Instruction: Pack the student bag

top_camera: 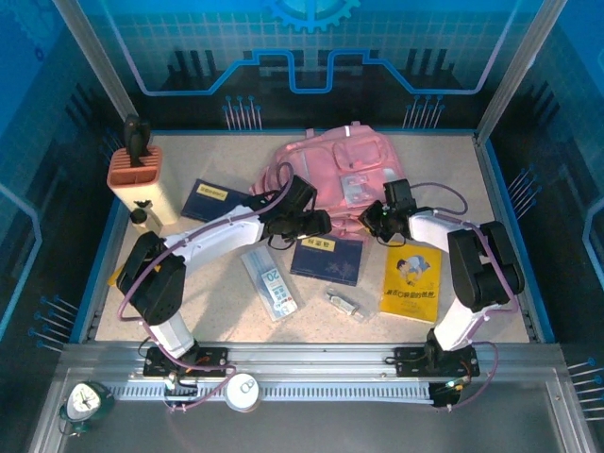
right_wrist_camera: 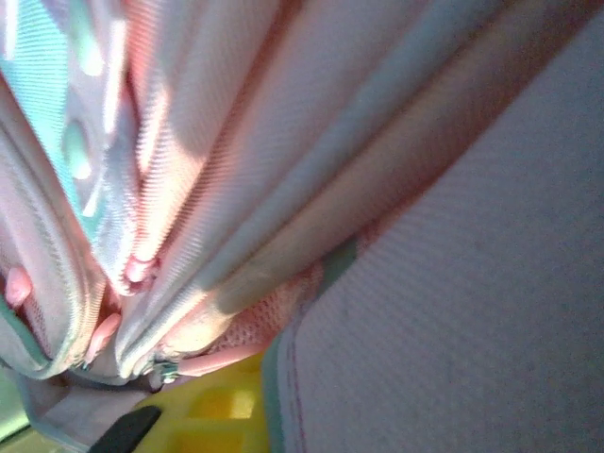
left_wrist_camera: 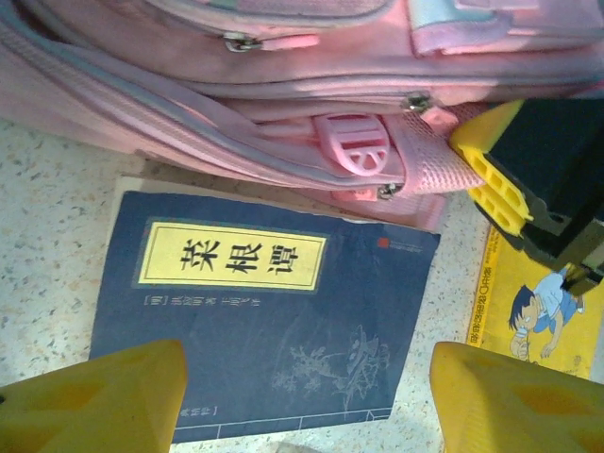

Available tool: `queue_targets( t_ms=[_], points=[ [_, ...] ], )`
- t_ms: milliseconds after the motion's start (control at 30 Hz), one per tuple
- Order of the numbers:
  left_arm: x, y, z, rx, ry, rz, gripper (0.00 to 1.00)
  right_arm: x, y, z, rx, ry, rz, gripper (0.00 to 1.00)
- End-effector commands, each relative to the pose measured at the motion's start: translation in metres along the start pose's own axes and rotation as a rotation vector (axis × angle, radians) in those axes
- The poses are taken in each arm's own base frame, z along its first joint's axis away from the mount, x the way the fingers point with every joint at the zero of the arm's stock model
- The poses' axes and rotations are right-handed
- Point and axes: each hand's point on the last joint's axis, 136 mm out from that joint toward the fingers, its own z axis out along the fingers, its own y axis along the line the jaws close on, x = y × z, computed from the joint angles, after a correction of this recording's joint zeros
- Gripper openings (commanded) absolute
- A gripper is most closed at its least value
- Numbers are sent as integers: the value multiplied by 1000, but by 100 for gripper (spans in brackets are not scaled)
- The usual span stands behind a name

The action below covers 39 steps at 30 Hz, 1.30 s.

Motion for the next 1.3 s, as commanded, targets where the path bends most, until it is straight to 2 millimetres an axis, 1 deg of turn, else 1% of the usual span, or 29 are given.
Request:
queue_targets(
  t_ms=[0,133,200,300,400,500,600,633,800,900,1000,1067,1100,1267],
  points=[
    [1,-14,-6,40,-23,119,67,-17,41,-15,-121,-55,-10,9],
    [-2,-28,-1,68,-60,234,62,-14,74,-38,-238,-45,3,8],
    [-5,-35,2,74,-78,302,61,-13,89,-51,-275,-36,0,6],
    [-10,-36,4,42,-126,453,61,-12,105,-70,-298,-46,-29,5],
    [-15,-34,3,22,-167,517,61,-12,115,-88,-295,-61,-68,3],
    [-16,-40,4,50,-222,523,61,-14,122,-104,-318,-96,-79,3],
    [-18,-45,9,55,-269,528,61,-15,128,-117,-337,-117,-83,3],
    [-18,-46,13,49,-277,538,61,-15,131,-119,-339,-120,-87,3],
    [-31,-49,33,-27,-369,585,60,-13,138,-127,-358,-124,-97,3],
    [-38,-58,37,-17,-393,584,59,-9,138,-127,-350,-117,-107,3],
    [-49,-59,41,-48,-425,561,57,-7,135,-126,-352,-115,-108,3],
    [-53,-61,45,-61,-430,555,54,-5,133,-124,-349,-109,-110,3],
    [-55,-65,46,-58,-432,558,52,-4,133,-122,-345,-106,-114,3],
    [-68,-73,46,-57,-462,537,45,0,126,-117,-333,-95,-108,1]
  ],
)
